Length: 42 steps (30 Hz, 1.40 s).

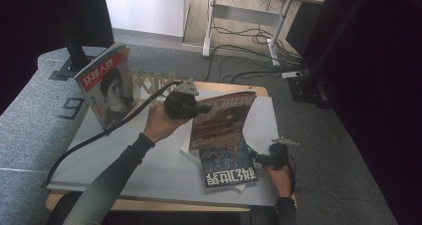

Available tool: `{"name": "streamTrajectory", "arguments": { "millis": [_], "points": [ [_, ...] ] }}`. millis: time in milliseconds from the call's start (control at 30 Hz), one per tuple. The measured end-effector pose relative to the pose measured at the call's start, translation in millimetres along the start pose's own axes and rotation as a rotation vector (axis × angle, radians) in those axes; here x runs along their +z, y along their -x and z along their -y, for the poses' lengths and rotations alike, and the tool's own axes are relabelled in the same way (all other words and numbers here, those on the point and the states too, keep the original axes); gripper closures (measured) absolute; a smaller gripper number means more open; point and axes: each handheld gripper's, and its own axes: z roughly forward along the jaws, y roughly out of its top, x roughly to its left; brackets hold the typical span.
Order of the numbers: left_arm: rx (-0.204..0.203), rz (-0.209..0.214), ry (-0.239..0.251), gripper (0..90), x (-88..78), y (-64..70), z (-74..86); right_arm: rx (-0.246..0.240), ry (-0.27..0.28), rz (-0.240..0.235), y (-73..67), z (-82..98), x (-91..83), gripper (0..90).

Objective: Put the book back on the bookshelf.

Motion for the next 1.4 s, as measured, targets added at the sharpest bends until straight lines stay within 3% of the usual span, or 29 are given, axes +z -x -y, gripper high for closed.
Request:
{"name": "streamTrajectory", "arguments": {
  "millis": [300, 600, 1200, 1400],
  "points": [
    [0.006, -0.022, 0.007, 84.0, -16.1, -0.1, -0.2, 0.008, 0.001, -0.014, 1.4, 0.4, 0.4, 2.3],
    [-0.033, -0.047, 0.025, 84.1, -39.6, -9.1, 5.1, 0.011, 0.001, -0.017, 1.7, 0.6, 0.5, 2.4],
    [-0.076, -0.169, 0.032, 84.3, -90.5, -23.3, 20.2, 0.014, 0.003, -0.02, 2.0, 0.7, 0.5, 2.3],
    [-0.111, -0.203, 0.058, 84.4, -109.6, -31.8, 27.2, 0.014, 0.003, -0.02, 2.0, 0.7, 0.5, 2.4]
  ]
}}
